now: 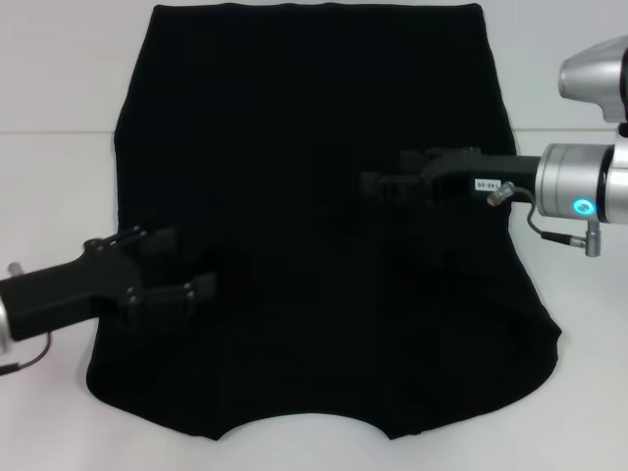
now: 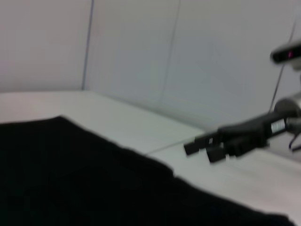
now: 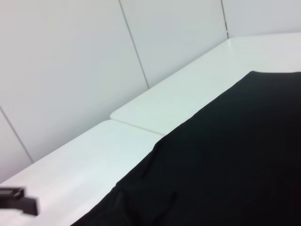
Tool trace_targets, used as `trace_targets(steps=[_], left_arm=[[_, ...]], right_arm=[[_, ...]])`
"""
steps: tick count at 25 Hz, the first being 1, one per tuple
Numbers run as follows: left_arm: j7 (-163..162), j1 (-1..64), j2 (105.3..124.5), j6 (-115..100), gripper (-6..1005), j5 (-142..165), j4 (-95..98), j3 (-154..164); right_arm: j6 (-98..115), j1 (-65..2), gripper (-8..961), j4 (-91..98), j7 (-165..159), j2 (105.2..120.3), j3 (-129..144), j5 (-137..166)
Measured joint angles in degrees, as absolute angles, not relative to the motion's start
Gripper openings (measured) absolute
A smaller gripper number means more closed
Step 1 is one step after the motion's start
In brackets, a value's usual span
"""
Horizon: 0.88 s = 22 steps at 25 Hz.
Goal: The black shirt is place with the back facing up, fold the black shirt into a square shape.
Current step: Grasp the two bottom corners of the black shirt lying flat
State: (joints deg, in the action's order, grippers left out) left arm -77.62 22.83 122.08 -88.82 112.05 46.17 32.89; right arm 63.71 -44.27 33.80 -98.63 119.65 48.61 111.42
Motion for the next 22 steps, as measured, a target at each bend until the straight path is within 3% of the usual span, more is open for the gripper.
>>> trace_targets(steps=[22], left_arm=[[-77.20,20.09,122.38,-87.37,900,133.76,51.93,23.17]], right_arm=[[67.65,-48.39,884,29.79,-96.14,119.77,53.44,107.88]])
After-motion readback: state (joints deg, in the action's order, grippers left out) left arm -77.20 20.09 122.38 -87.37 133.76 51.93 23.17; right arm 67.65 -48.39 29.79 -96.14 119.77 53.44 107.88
